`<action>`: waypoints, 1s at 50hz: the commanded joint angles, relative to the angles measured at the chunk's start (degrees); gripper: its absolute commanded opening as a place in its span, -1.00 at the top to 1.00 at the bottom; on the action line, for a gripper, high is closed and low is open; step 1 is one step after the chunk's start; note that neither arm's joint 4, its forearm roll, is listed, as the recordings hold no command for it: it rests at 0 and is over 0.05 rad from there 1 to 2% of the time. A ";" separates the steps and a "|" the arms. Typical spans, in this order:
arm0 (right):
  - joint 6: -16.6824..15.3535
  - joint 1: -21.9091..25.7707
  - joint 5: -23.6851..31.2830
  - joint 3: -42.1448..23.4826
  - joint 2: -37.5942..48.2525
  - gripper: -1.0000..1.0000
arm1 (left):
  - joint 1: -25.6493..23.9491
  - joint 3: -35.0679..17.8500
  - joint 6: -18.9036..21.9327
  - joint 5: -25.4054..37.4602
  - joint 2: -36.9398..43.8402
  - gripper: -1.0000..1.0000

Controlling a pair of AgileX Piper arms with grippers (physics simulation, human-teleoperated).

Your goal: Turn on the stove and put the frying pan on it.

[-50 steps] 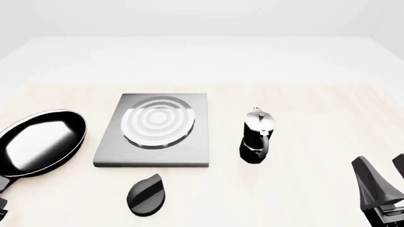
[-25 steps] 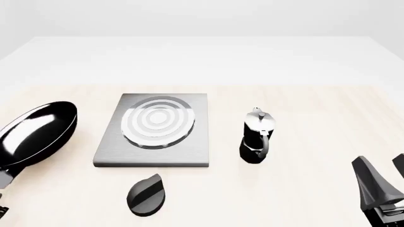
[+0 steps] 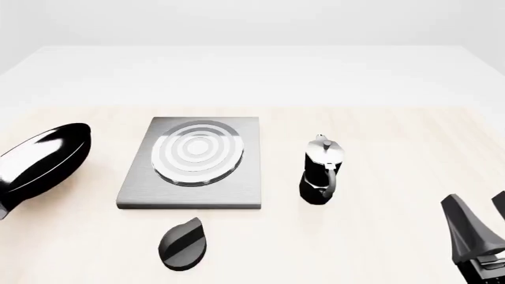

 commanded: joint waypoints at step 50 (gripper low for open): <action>0.21 -0.53 1.33 -2.68 -0.01 -1.00 | -15.36 -3.68 11.36 -3.10 -16.88 1.00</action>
